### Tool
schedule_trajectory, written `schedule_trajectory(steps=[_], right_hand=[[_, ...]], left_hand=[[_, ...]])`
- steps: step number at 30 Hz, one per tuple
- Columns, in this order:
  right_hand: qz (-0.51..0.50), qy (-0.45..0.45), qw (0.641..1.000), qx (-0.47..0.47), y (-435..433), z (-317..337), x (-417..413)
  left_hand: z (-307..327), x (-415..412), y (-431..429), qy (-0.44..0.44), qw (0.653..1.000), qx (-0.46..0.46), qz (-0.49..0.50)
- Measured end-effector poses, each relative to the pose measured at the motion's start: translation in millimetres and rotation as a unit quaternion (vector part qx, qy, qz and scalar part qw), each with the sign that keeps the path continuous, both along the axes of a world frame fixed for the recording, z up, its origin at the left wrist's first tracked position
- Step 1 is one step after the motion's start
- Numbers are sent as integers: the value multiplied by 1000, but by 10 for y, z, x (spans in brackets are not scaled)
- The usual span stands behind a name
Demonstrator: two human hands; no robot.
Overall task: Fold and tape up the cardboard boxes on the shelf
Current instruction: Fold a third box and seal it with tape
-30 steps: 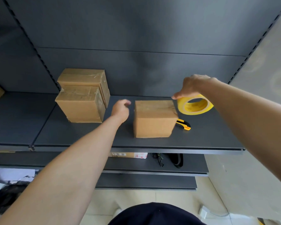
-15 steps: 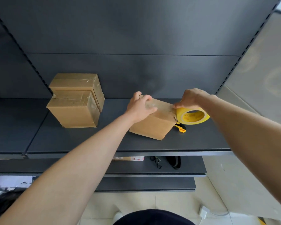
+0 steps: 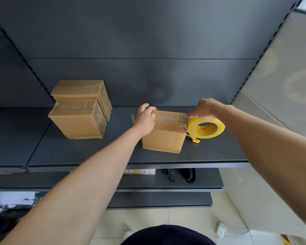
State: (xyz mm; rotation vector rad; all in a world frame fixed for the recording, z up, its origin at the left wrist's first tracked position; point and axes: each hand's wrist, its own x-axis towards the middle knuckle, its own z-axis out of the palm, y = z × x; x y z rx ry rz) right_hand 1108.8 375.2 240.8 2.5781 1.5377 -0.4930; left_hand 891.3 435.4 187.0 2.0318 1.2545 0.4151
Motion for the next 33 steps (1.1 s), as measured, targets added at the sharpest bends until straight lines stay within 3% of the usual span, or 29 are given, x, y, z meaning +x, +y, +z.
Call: schedule_trajectory(steps=[2,10,21,24,26,30,33], right_hand=[[-2,2,1000,-3,-13,-21,0],[-7,15,1000,-17,-57,-59,13],[-20,57,998,-27,-74,-141,30],[-19,65,997,-28,-61,-145,9],[-14,66,997,-28,-56,-149,-23],[-13,67,997,-24,-52,-157,-95],[-9,84,996,-24,-76,-150,-104]], left_hand=[[10,49,-11,43,996,62,-39],[-37,89,-34,142,976,119,-114],[-120,88,8,13,995,94,-37],[-41,131,-25,124,978,157,-52],[3,183,-58,152,966,190,-83],[54,233,-152,197,945,89,-247],[69,237,-115,265,917,104,-280]])
